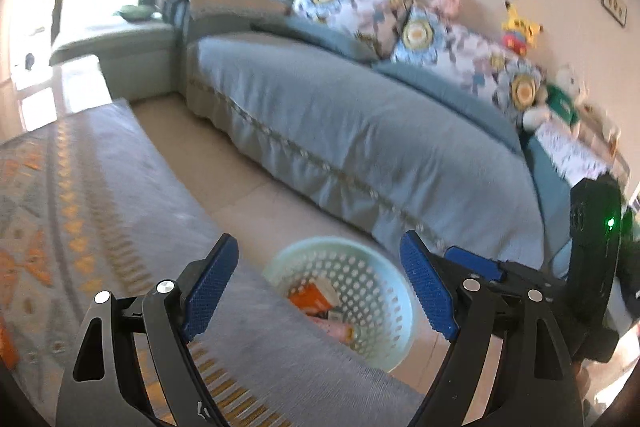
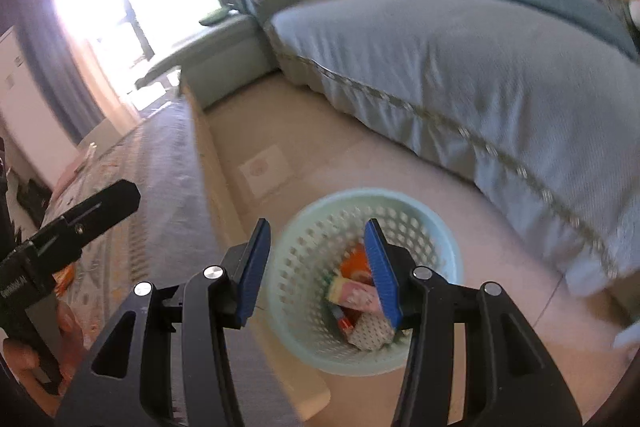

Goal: Collect trash
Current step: 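Move both open tools back toward the pink bag and orange snack bag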

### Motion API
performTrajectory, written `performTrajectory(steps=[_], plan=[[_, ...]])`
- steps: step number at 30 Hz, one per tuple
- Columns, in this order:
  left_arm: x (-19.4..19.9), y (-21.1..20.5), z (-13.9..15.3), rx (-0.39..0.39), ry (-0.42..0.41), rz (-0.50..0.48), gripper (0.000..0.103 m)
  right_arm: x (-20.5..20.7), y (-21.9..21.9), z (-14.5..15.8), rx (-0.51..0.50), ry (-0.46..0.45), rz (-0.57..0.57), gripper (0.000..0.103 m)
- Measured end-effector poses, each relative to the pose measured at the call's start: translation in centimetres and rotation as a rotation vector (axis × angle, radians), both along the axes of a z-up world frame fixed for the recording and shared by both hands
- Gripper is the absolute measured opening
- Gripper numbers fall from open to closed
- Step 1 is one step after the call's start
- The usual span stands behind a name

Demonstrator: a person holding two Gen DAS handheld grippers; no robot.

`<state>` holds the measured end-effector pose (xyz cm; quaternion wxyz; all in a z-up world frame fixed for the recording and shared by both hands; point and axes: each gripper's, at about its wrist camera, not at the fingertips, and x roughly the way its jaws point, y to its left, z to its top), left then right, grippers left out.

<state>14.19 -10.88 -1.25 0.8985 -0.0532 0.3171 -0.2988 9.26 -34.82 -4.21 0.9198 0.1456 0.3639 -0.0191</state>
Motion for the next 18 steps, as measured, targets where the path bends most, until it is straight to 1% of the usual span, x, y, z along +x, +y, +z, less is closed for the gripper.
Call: performTrajectory(steps=[3, 4, 5, 7, 11, 15, 17, 18], plan=[[-1.4, 3.6, 2.0, -0.031, -0.031, 0.057, 0.081, -0.1, 3.3, 2.2, -0.012, -0.046, 0.071, 0.045], [-1.9, 4.8, 2.5, -0.039, -0.042, 0.077, 0.081, -0.1, 4.8, 3.0, -0.017, -0.064, 0.103, 0.047], [-2.3, 6.1, 2.9, -0.044, -0.050, 0.097, 0.081, -0.2, 6.1, 3.5, -0.021, -0.075, 0.129, 0.050], [-3.2, 9.0, 3.6, -0.041, -0.063, 0.153, 0.081, -0.2, 8.9, 4.4, -0.030, -0.097, 0.186, 0.052], [-4.1, 14.7, 4.1, -0.002, -0.065, 0.258, 0.081, 0.1, 14.5, 5.2, -0.037, -0.114, 0.306, 0.052], [-4.7, 21.7, 4.3, -0.018, -0.058, 0.388, 0.081, 0.6, 20.5, 5.5, -0.041, -0.109, 0.422, 0.052], [-5.0, 24.6, 4.0, -0.012, -0.052, 0.446, 0.081, 0.5, 23.3, 5.3, -0.059, -0.116, 0.468, 0.052], [-5.0, 26.3, 3.6, 0.005, -0.044, 0.487, 0.084, 0.6, 24.6, 5.1, -0.064, -0.119, 0.490, 0.052]])
